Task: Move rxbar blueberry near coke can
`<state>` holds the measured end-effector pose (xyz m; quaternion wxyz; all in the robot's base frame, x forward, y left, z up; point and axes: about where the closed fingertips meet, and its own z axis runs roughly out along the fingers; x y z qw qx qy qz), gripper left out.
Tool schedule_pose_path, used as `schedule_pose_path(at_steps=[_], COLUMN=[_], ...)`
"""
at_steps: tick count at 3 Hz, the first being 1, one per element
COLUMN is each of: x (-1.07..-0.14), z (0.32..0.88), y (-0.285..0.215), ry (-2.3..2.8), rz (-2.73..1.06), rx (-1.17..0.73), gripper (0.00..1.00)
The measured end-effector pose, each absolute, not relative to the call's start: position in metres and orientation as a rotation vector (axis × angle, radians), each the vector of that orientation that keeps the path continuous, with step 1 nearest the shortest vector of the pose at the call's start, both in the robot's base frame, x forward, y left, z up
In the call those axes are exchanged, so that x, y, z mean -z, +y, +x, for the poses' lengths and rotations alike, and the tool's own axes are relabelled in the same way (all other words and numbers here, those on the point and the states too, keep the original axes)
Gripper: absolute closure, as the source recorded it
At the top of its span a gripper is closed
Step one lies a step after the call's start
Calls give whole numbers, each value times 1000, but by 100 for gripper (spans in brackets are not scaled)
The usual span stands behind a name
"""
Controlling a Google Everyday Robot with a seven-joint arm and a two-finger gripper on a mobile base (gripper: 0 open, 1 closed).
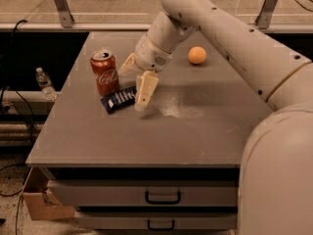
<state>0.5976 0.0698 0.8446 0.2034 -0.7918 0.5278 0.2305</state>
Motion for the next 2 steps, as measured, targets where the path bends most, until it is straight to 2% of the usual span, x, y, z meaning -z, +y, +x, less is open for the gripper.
schedule_pose_path(at_steps=[1,2], x=[-845,-864], z=[598,600], y=[70,71], ry=[1472,1478], rz=[-2209,-2281], rx=[-643,-532], gripper=[0,0])
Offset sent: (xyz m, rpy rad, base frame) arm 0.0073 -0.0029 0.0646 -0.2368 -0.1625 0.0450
